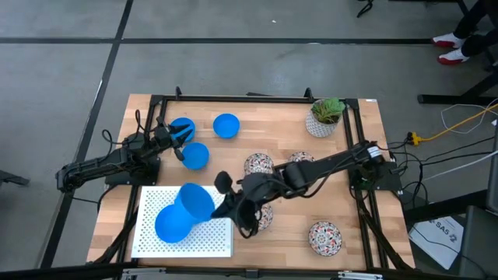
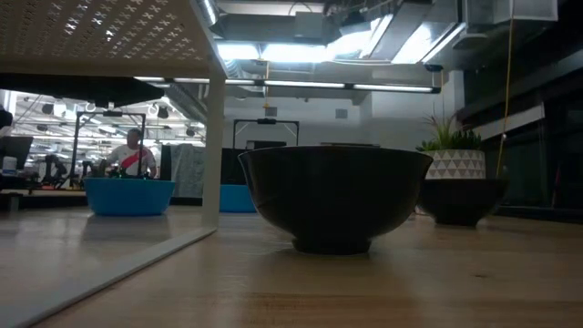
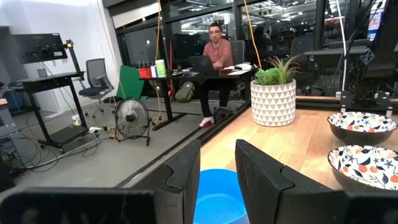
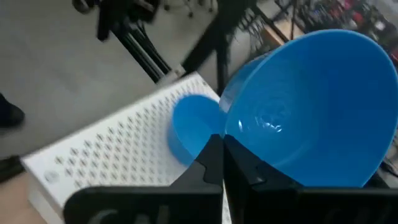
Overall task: Pick & Place Mini bowls
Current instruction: Stack the blue bowl on the blue bowl on the shelf
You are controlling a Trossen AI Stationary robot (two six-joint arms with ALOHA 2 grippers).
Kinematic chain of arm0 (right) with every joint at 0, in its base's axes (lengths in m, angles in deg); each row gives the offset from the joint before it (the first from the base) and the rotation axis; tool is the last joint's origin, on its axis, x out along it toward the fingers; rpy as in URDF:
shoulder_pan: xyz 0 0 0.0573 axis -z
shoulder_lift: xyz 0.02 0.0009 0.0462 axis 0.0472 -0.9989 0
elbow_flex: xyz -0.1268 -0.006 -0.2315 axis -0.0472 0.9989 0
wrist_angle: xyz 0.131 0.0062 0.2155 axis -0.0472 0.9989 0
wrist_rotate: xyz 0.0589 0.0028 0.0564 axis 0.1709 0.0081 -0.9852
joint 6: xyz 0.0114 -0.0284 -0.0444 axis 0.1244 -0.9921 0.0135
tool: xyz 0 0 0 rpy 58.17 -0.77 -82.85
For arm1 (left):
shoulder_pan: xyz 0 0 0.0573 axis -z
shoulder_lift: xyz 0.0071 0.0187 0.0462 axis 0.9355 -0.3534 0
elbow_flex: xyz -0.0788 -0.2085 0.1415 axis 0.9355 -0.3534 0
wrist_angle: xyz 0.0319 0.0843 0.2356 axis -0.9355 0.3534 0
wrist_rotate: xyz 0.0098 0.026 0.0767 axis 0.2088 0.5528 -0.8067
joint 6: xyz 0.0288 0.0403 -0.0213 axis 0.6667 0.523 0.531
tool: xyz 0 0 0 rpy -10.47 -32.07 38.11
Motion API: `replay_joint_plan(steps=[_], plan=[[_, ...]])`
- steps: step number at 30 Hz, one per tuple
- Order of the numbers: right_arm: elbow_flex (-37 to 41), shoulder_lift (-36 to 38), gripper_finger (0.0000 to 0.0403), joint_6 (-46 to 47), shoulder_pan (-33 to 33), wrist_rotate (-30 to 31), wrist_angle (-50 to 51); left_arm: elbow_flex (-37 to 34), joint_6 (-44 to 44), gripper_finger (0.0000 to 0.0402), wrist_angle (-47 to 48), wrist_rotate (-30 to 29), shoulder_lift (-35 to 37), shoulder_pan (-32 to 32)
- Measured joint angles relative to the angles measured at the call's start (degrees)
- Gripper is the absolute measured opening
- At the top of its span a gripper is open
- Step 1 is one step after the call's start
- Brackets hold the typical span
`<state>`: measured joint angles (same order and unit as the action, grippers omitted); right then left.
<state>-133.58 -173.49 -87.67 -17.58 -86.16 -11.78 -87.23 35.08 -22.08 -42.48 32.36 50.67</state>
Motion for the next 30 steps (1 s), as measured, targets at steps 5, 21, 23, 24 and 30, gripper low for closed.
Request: replay_joint_plan(steps=[5,21,23,24,30], plan=[[0.0,-2.2,0.0000,-0.2,0.0,-2.1,-1.5,0.0,0.0,0.0098,0.0,0.0,0.0,0.0],[0.0,-10.8,0.0000,-6.4,0.0,-5.1,-14.3,0.0,0.0,0.0098,0.0,0.0,0.0,0.0],[0.0,-11.6,0.0003,-6.4,0.0,-5.1,-15.1,0.0,0.0,0.0098,0.0,0.0,0.0,0.0],[0.0,-11.9,0.0006,-6.4,0.0,-5.1,-15.5,0.0,0.0,0.0098,0.0,0.0,0.0,0.0],[0.0,-12.8,0.0033,-6.4,0.0,-5.0,-16.5,0.0,0.0,0.0098,0.0,0.0,0.0,0.0]])
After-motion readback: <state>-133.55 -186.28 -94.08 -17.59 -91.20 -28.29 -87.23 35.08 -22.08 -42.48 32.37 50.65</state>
